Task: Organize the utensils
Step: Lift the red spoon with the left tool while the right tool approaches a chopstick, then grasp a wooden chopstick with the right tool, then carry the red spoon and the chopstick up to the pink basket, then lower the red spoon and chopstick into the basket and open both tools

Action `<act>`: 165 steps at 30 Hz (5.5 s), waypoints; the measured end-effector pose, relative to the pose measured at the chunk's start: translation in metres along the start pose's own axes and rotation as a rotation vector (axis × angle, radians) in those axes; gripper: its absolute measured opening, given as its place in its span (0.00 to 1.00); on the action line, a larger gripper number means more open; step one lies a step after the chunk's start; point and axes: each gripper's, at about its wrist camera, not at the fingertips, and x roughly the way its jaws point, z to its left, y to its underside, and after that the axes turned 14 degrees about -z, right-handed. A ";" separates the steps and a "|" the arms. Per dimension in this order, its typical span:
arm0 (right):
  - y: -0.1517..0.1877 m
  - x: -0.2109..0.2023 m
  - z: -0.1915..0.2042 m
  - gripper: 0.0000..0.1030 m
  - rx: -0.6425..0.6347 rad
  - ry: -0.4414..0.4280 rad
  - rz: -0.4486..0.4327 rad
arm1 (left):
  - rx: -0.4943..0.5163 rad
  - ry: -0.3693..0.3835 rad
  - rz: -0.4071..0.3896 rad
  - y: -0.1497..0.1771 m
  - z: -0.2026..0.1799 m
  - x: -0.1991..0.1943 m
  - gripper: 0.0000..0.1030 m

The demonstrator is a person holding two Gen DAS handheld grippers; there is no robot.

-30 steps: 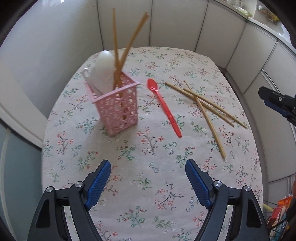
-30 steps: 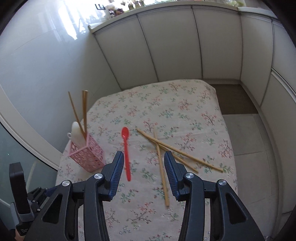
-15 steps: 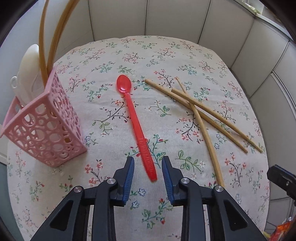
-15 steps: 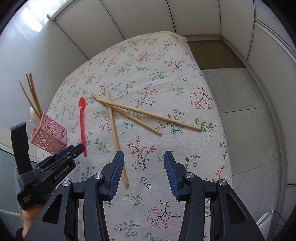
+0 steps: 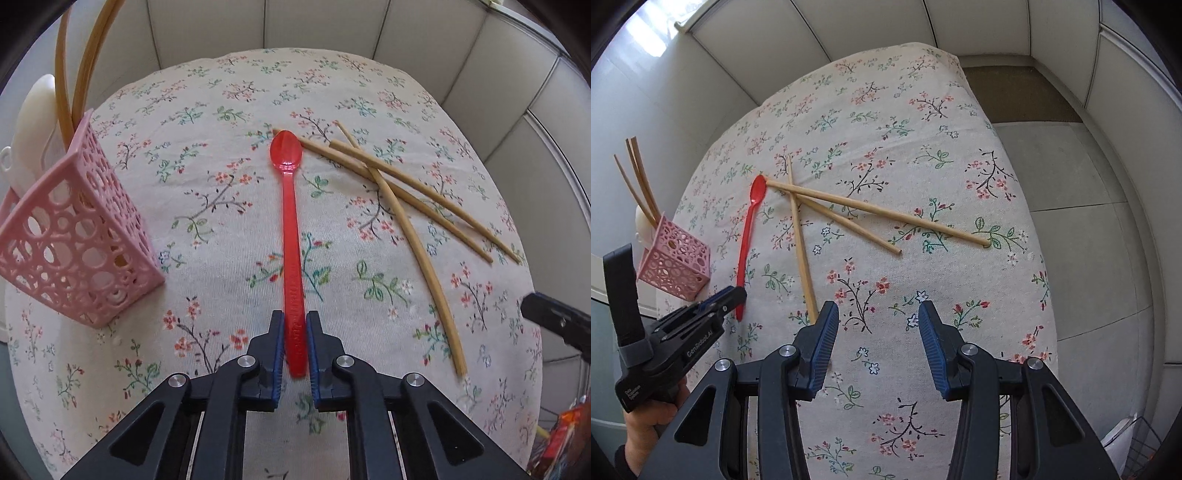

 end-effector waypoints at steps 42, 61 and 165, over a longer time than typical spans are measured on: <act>-0.058 0.053 0.070 0.26 -0.290 -0.192 -0.057 | 0.022 0.052 -0.147 -0.030 -0.001 -0.026 0.26; -0.076 0.134 0.156 0.22 -0.645 -0.056 0.001 | -0.063 0.073 -0.206 -0.006 0.061 -0.081 0.26; -0.071 -0.142 0.291 0.07 -0.272 -0.320 -0.904 | -0.309 -0.258 -0.170 0.023 0.178 -0.154 0.83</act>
